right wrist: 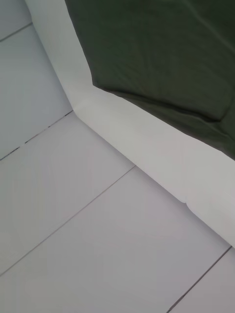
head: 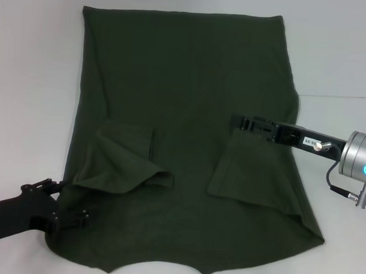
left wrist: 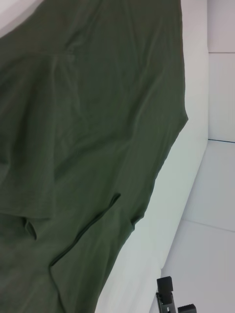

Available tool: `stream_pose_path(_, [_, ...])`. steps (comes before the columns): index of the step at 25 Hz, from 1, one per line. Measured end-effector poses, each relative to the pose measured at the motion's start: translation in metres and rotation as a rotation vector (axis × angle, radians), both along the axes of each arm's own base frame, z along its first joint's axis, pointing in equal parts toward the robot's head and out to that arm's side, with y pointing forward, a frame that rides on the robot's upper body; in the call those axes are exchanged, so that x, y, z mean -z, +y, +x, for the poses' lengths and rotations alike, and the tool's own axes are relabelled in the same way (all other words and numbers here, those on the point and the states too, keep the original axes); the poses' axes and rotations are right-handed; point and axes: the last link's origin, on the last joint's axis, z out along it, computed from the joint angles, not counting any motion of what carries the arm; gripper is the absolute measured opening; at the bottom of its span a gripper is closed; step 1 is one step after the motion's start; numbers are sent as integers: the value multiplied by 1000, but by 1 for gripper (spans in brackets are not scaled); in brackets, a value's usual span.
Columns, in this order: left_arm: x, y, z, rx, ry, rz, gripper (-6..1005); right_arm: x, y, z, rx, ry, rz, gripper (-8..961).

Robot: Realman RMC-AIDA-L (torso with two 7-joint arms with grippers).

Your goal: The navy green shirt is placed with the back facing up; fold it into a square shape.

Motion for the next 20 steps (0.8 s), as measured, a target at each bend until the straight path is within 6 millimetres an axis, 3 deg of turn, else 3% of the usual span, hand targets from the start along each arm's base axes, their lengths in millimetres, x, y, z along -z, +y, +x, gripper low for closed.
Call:
stream_pose_path(6, [-2, 1, -2, -18, 4, -2, 871, -1, 0, 0, -1, -2, 4, 911])
stream_pose_path(12, [-3, 3, -4, -39, 23, 3, 690, -1, 0, 0, -4, 0, 1, 909])
stream_pose_path(17, [-5, 4, -4, -45, 23, 10, 450, 0, -1, 1, -1, 3, -3, 906])
stream_pose_path(20, [-6, 5, -5, -50, 25, 16, 361, 0, -2, 3, 3, 4, -3, 905])
